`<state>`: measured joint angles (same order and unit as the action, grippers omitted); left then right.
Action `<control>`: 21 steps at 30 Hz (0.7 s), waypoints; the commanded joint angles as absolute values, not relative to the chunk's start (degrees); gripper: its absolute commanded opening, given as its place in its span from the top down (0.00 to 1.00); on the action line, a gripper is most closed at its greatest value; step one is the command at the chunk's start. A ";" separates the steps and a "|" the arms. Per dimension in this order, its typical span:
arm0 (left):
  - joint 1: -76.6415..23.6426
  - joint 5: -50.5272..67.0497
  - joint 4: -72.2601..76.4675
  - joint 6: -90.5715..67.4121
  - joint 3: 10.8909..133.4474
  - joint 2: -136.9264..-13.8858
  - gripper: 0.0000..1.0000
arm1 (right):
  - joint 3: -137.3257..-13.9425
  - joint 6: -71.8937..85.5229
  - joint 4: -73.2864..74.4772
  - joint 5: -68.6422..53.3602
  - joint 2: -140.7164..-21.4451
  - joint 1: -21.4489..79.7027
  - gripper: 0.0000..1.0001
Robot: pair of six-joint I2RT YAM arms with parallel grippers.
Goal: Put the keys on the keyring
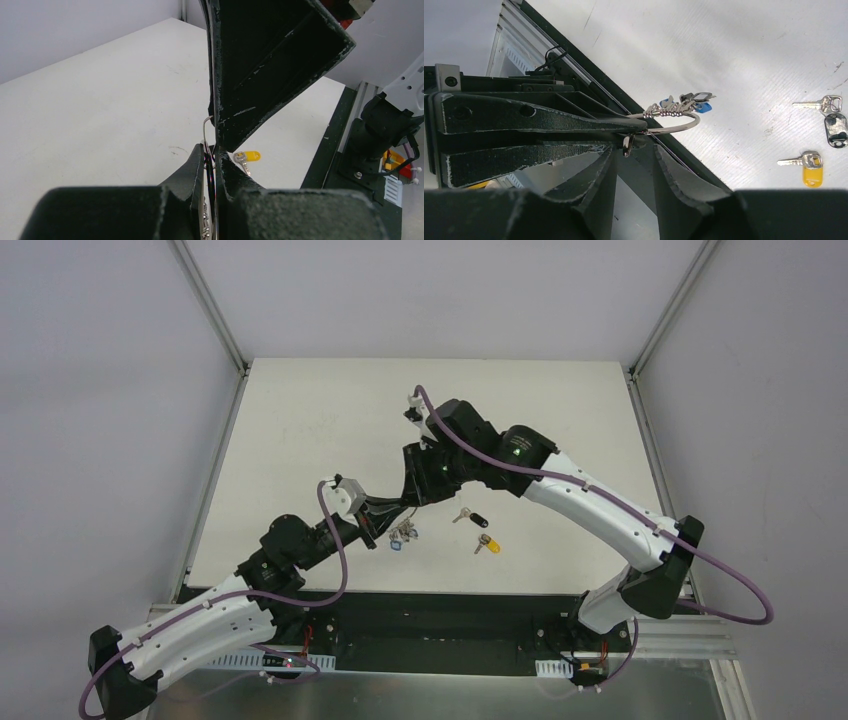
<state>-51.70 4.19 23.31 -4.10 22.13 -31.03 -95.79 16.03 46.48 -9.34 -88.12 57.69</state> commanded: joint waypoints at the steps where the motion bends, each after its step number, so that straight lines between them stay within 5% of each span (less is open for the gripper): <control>1: -51.59 3.75 25.58 -5.28 23.69 -29.93 1.00 | -95.99 15.54 44.75 -7.52 -84.12 57.80 0.65; 21: -51.64 -4.34 19.49 -5.82 23.93 -28.46 1.00 | -67.91 22.34 40.29 7.34 -70.95 46.84 0.63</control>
<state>-51.70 0.36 18.50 -4.27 22.13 -28.84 -73.45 19.05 40.93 0.43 -72.14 49.39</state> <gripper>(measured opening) 0.030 0.371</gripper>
